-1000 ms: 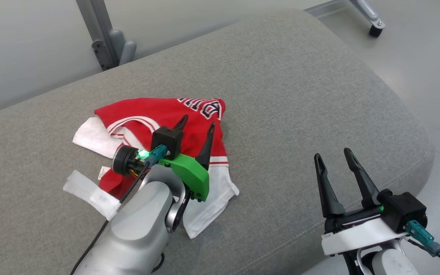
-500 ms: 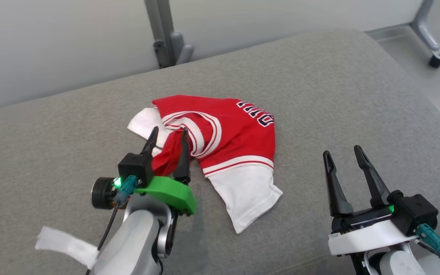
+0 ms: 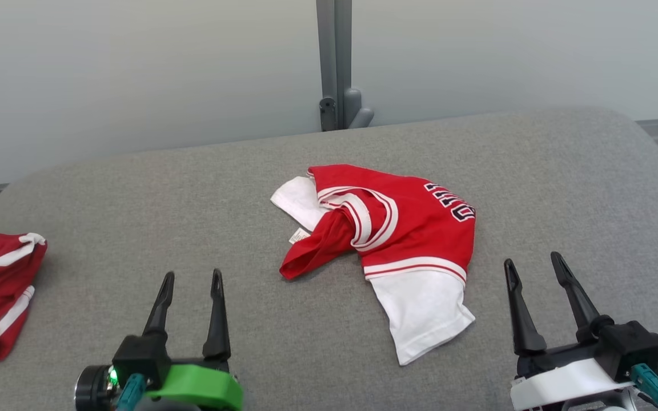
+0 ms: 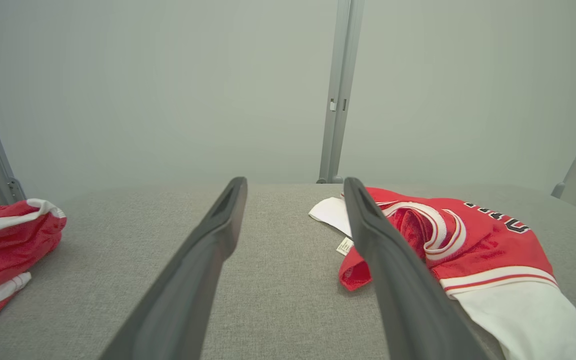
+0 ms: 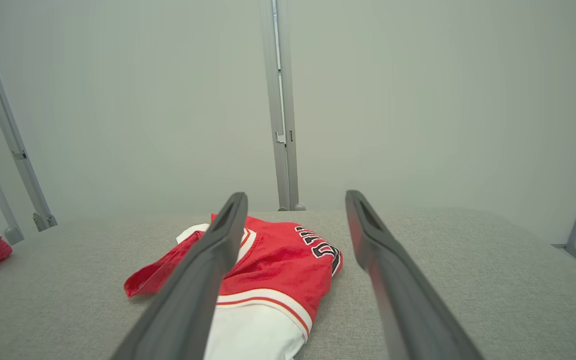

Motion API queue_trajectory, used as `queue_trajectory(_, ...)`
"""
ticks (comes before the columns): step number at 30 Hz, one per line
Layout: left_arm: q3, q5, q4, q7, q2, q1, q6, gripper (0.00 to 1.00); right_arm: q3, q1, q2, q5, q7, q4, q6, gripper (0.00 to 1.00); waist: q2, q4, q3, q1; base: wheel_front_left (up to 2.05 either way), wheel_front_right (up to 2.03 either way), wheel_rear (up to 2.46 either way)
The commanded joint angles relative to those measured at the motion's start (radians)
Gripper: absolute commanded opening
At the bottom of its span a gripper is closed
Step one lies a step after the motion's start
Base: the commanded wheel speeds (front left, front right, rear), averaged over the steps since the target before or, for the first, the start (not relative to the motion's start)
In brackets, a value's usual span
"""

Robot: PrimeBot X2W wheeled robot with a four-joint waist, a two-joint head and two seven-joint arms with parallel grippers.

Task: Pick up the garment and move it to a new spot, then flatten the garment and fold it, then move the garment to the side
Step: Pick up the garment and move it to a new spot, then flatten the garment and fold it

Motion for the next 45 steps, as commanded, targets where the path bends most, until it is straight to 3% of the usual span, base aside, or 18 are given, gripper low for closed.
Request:
queue_trajectory(1, 0.021, 0.02, -0.018, -0.003, 0.006, 0.05, -0.017, 1.0, -0.006, 0.021, -0.001, -0.018, -0.001, 0.003, -0.001, 1.0, -0.0001, 0.034, -0.042, 0.0, 0.0, 0.0, 0.0)
queue_trajectory(9, 0.133, 0.118, -0.118, -0.003, -0.012, 0.22, -0.076, 1.0, 0.005, 0.098, -0.016, -0.059, -0.001, 0.041, -0.001, 1.0, -0.0001, 0.049, -0.053, 0.0, 0.0, 0.0, 0.0)
queue_trajectory(16, 0.155, 0.167, -0.138, -0.003, -0.029, 0.276, -0.117, 1.0, 0.012, 0.109, -0.027, -0.044, -0.001, 0.046, -0.001, 1.0, -0.0001, 0.046, -0.043, 0.0, 0.0, 0.0, 0.0)
queue_trajectory(45, 0.134, 0.174, -0.148, -0.003, -0.036, 0.283, -0.108, 1.0, 0.039, 0.082, -0.03, -0.046, -0.001, 0.051, -0.001, 1.0, -0.0001, 0.027, -0.037, 0.0, 0.0, 0.0, 0.0)
